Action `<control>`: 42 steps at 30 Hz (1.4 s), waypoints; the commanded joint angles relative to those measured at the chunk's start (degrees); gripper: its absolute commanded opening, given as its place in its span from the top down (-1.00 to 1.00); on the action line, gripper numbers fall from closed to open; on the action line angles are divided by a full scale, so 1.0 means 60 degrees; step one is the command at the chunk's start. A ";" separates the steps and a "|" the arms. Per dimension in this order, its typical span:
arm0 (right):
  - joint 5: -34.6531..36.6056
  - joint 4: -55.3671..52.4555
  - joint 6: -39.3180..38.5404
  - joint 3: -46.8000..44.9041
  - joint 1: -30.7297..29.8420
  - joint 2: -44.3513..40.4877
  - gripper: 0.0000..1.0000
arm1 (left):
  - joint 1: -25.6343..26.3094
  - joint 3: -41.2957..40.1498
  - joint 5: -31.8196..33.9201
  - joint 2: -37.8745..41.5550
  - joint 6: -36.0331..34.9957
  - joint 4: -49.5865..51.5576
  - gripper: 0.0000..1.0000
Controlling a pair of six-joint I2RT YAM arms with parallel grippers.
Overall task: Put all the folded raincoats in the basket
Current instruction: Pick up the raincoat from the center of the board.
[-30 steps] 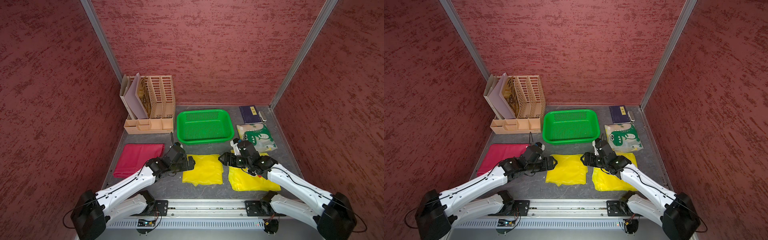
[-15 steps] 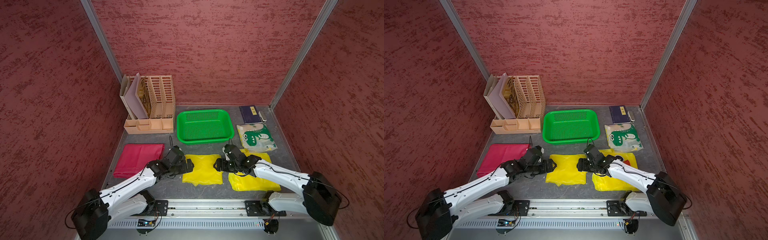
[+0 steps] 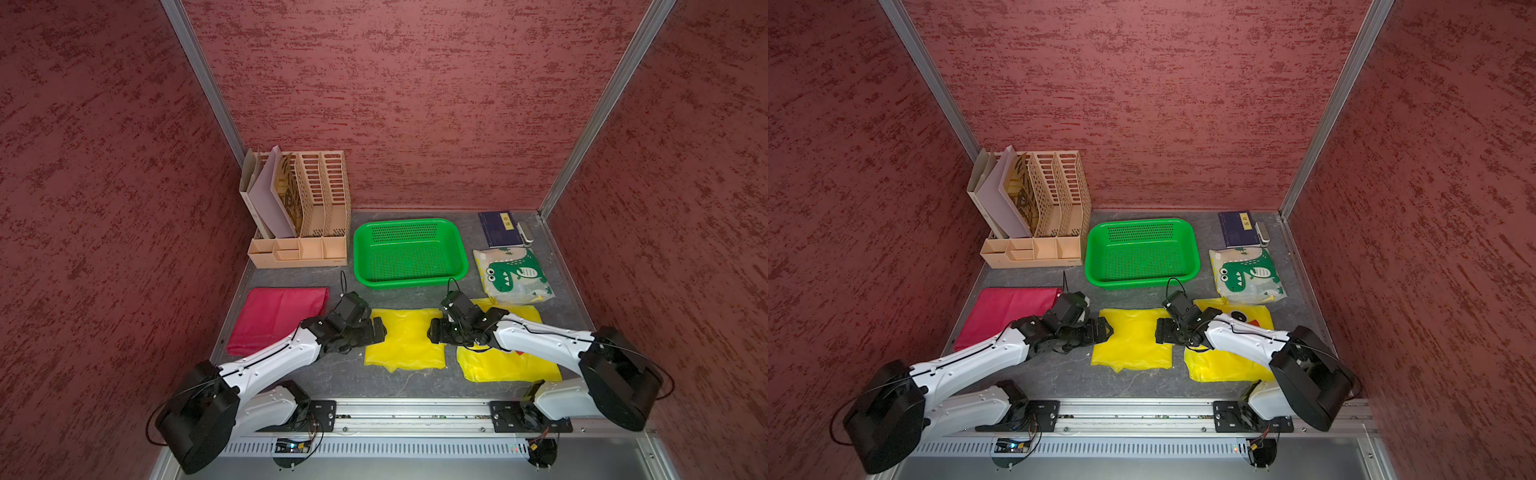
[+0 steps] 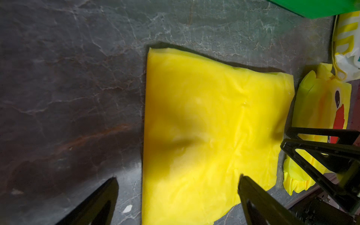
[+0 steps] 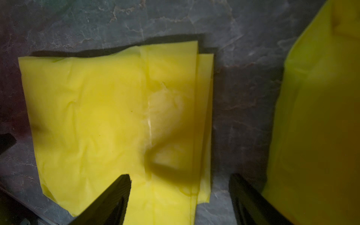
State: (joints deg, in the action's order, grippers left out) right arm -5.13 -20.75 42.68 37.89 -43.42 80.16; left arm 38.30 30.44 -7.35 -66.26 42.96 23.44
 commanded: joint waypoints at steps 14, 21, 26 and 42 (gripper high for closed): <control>0.0436 0.0814 0.0285 -0.0226 -0.0263 0.0497 -0.69 | -0.0003 -0.0392 -0.0730 -0.1060 -0.0187 -0.1274 -0.99; 0.0631 0.0936 0.0290 -0.0162 -0.0518 0.1185 -0.56 | 0.0000 -0.0368 -0.0450 -0.1054 -0.0248 -0.1207 -0.88; 0.0641 0.1186 0.0358 -0.0193 -0.0651 0.1151 -0.35 | 0.0010 -0.0370 -0.0517 -0.0853 -0.0421 -0.1156 -0.67; 0.0645 0.1421 0.0434 -0.0134 -0.0966 0.0600 0.35 | 0.0571 0.0081 -0.0174 -0.1056 -0.0246 -0.1311 0.92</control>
State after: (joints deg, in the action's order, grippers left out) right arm -0.73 -12.62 44.62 37.67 -48.16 84.73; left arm 40.86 29.10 -9.43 -72.12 41.41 16.01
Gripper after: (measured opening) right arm 0.342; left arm 0.073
